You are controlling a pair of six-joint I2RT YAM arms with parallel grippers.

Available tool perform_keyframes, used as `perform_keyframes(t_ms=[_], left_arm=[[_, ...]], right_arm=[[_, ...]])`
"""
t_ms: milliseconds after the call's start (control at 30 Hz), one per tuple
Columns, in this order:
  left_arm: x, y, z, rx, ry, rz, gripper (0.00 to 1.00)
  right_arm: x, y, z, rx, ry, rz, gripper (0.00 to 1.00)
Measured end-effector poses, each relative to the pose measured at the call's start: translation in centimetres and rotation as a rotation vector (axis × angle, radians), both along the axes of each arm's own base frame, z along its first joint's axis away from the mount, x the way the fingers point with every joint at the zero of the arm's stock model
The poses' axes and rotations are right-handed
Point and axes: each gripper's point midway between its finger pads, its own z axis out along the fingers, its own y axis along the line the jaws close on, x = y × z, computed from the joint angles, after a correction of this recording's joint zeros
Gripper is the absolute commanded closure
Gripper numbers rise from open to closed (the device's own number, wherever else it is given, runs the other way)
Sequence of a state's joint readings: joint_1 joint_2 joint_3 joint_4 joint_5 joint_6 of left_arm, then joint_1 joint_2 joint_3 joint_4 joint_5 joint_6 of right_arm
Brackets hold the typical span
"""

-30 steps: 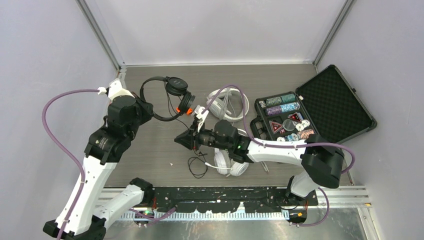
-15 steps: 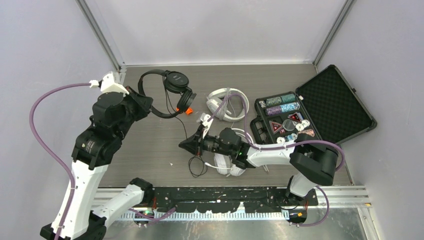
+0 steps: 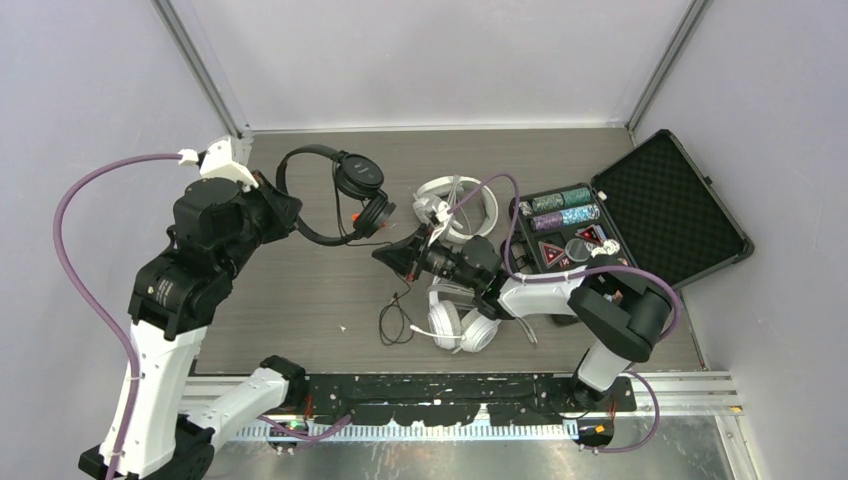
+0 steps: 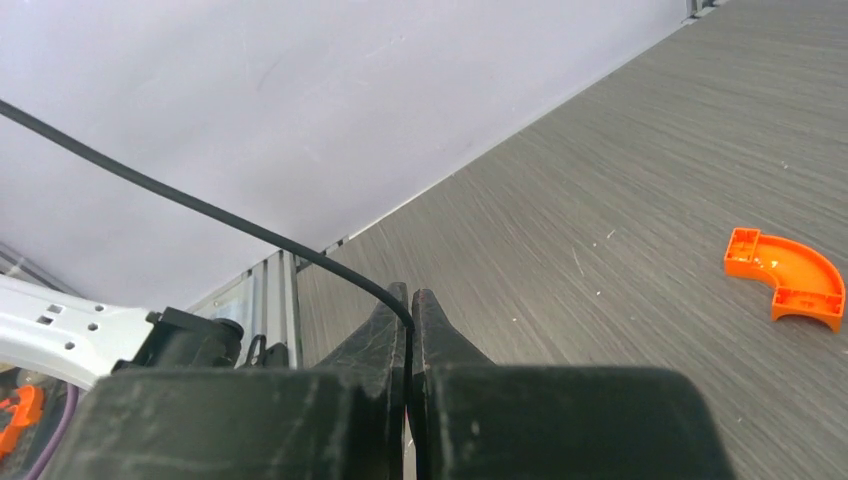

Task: Wrap the headphones
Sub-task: Wrap the headphones cable around the headphones.

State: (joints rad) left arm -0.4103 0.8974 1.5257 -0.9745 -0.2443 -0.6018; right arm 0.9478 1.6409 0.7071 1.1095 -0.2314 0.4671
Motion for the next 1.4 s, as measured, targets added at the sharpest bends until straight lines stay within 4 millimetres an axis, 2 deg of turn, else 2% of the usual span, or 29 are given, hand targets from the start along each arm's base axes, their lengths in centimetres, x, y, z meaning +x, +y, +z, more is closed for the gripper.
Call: perform_keyframes(t_ms=[100,233,400,467,600,733,867,1000,1167,1267,1400], left_arm=[[-0.1,0.4,-0.4,0.027,0.013,0.008,1.00],[0.0,1.2,-0.6,0.068,0.012,0.039,1.00],[0.0,1.6,0.1,0.126,-0.001,0.027,1.00],[-0.1,1.2,0.4,0.153,-0.011,-0.022,1.00],[-0.9,-1.0,0.0,0.206,-0.018,-0.209,1.00],[-2.2,-2.7,-1.8,0.307,-0.031,-0.412,1.00],[-3.2,-3.1,-3.7,0.433,-0.060,-0.560,1.00],[-3.7,-3.6,-5.2,0.586,-0.117,-0.719,1.00],[-2.8,-2.5,-8.2,0.816,-0.131,-0.814,1.00],[-1.9,-2.1,-9.0,0.920,-0.131,-0.851,1.00],[-0.7,-1.8,-9.6,1.003,-0.120,-0.880,1.00]], right_arm=[[0.6,-0.4,0.1,0.024,-0.004,0.010,0.99],[0.2,-0.5,0.3,0.036,-0.018,0.034,0.99],[0.4,-1.0,-0.7,0.023,-0.006,0.007,0.99],[0.7,-1.1,-0.6,0.024,-0.002,-0.008,1.00],[1.2,-1.5,0.0,0.035,0.006,-0.026,0.99],[1.2,-1.7,2.1,0.054,0.012,-0.021,0.99],[0.4,-2.2,3.9,0.055,0.018,0.007,0.99],[-1.1,-2.5,4.1,-0.004,0.072,0.071,0.99],[-3.0,-2.0,4.8,-0.103,0.200,0.186,0.99],[-4.4,-2.4,4.2,-0.145,0.272,0.241,0.99],[-5.7,-2.8,2.3,-0.210,0.376,0.287,0.99]])
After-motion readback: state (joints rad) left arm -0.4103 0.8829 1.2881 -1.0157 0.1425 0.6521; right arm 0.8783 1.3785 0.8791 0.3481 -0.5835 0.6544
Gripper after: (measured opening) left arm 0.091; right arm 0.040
